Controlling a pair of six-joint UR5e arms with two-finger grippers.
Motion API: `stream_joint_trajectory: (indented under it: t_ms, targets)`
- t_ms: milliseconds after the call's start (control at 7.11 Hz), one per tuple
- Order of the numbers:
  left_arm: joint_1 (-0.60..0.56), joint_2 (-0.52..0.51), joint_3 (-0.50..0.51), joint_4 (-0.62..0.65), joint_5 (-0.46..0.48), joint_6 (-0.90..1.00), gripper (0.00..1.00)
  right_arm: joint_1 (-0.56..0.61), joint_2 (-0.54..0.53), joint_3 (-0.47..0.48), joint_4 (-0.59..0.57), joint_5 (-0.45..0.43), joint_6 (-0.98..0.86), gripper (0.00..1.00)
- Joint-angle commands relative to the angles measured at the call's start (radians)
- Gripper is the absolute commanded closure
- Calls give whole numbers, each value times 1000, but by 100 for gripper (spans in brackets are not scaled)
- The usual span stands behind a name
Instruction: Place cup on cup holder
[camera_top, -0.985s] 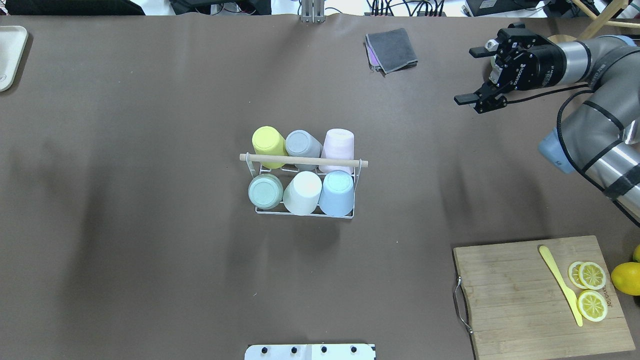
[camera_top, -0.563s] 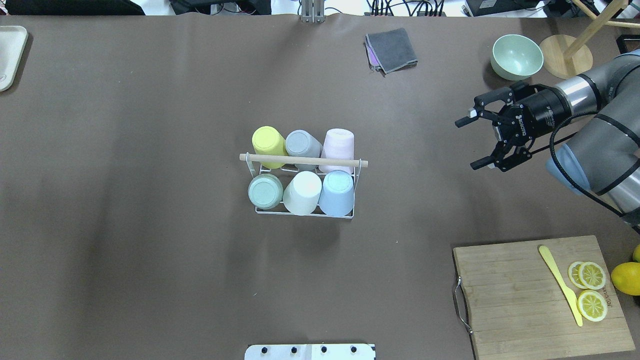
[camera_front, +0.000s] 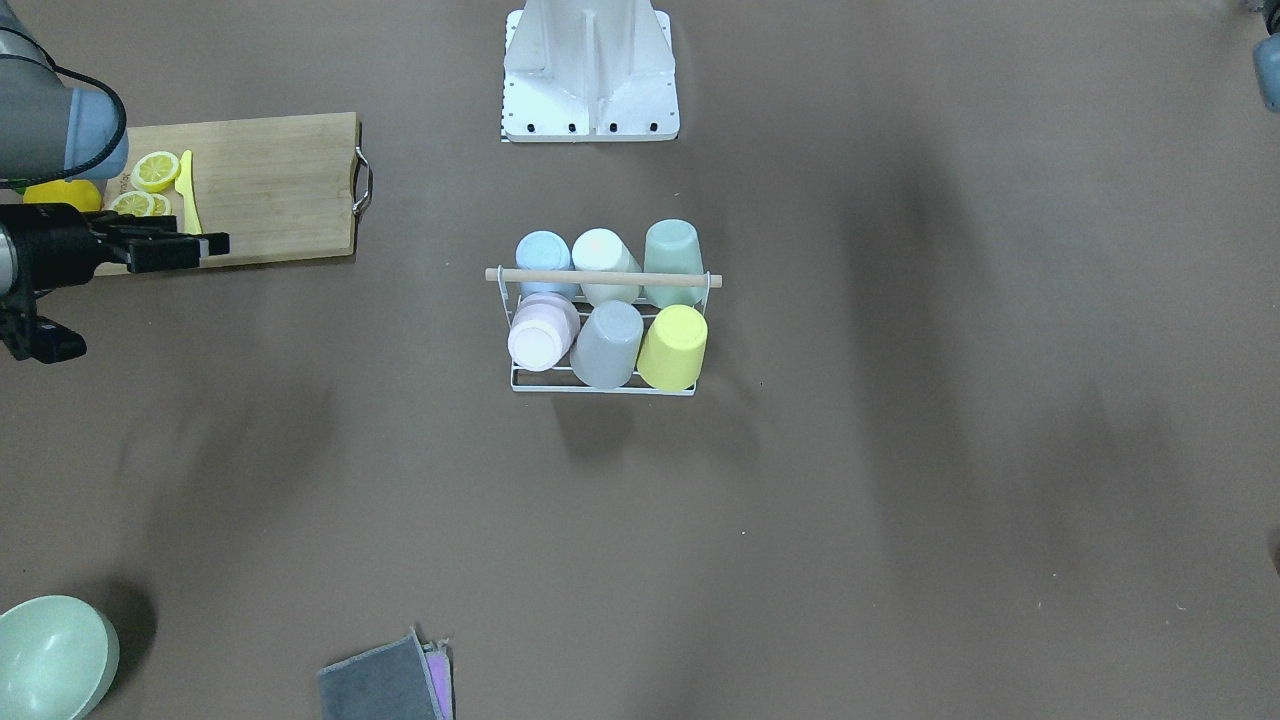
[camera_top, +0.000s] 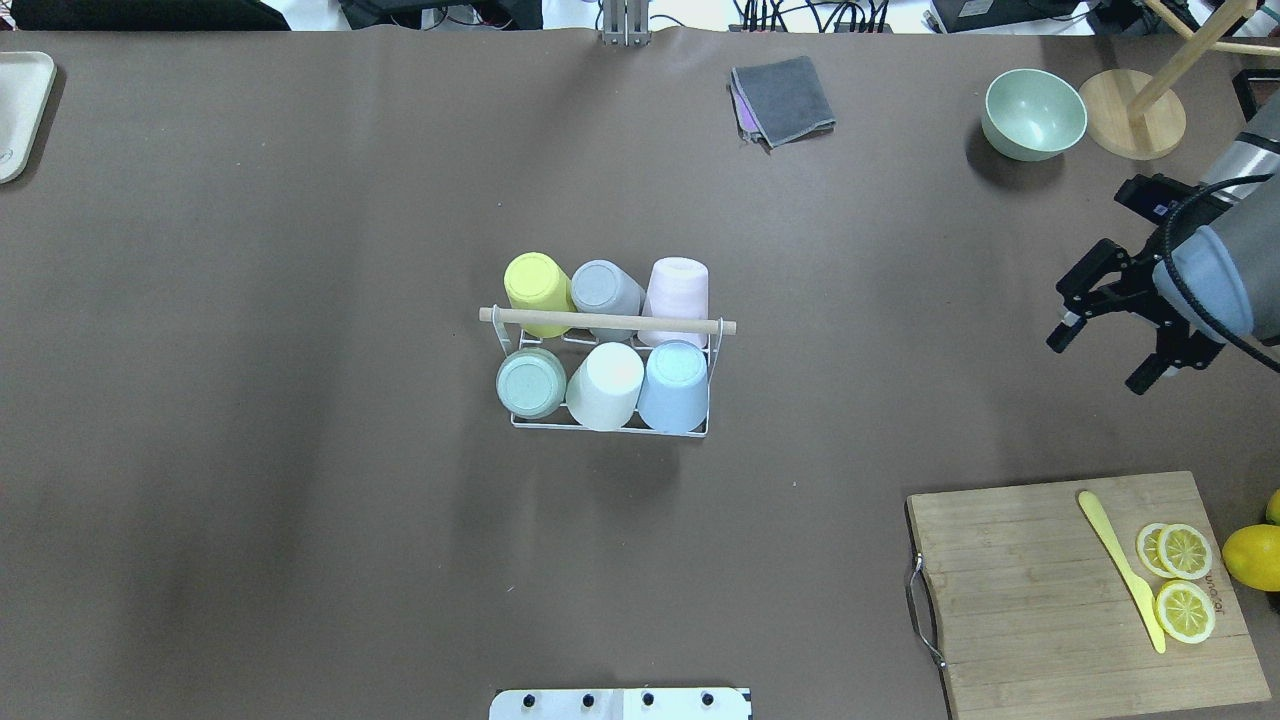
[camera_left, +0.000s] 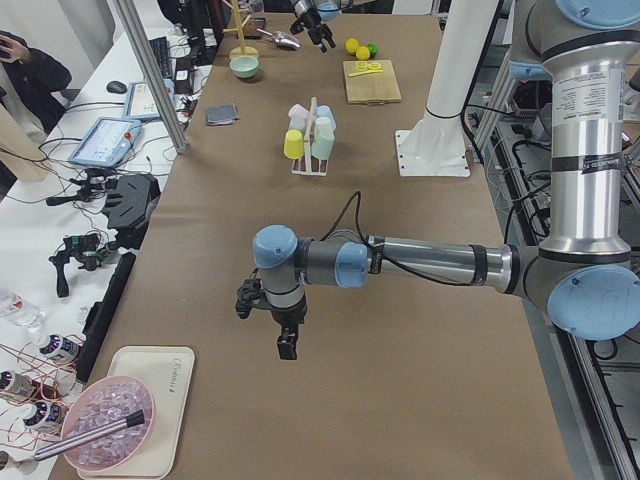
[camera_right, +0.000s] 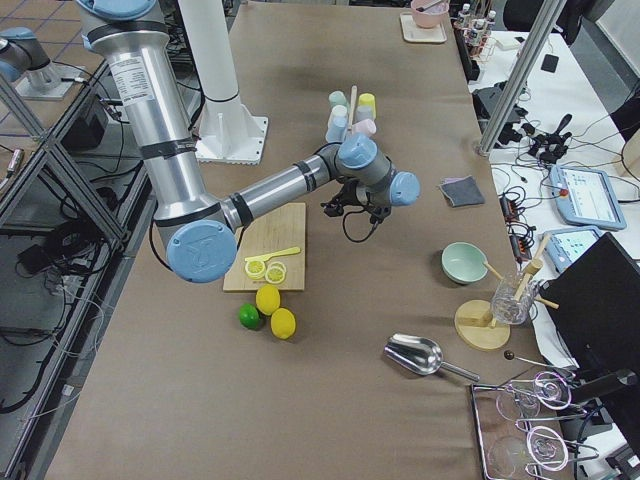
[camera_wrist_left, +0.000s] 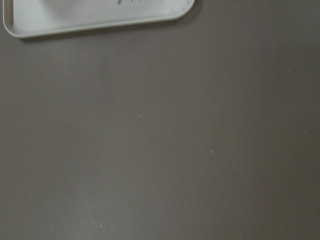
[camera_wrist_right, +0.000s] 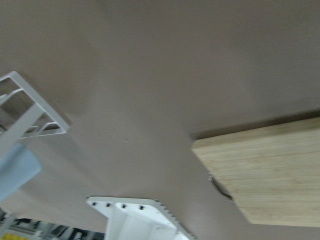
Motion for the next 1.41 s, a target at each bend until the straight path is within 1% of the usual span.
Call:
stream_joint_trajectory:
  t_ms: [0,141,281,422,563,704,844,985,1126,1267]
  targets:
    - [-44,24,37,-28,-54,-18,3,69,-126,195,193,-215,-3,0]
    - [-43,20,42,-101,-92,-99,3,94,-219,243,373,-261,-12,0]
    - [-43,8,55,-111,-102,-97,3,107,-314,235,603,-306,-38,0]
    - [-41,-2,54,-111,-102,-97,3,155,-365,181,725,-339,-32,1]
    - [-41,-2,46,-113,-103,-95,3,236,-367,99,770,-337,-32,1]
    - [-41,-11,46,-114,-102,-95,3,293,-369,74,795,-340,-30,2]
    - [-41,-11,42,-116,-103,-100,3,340,-378,49,795,-353,8,2]
    - [-41,-8,25,-116,-103,-101,3,376,-377,20,795,-389,99,4]
    - [-41,-3,19,-116,-103,-100,3,393,-374,15,795,-444,175,4]
    - [-41,-8,20,-116,-103,-98,3,407,-370,17,795,-453,242,2]
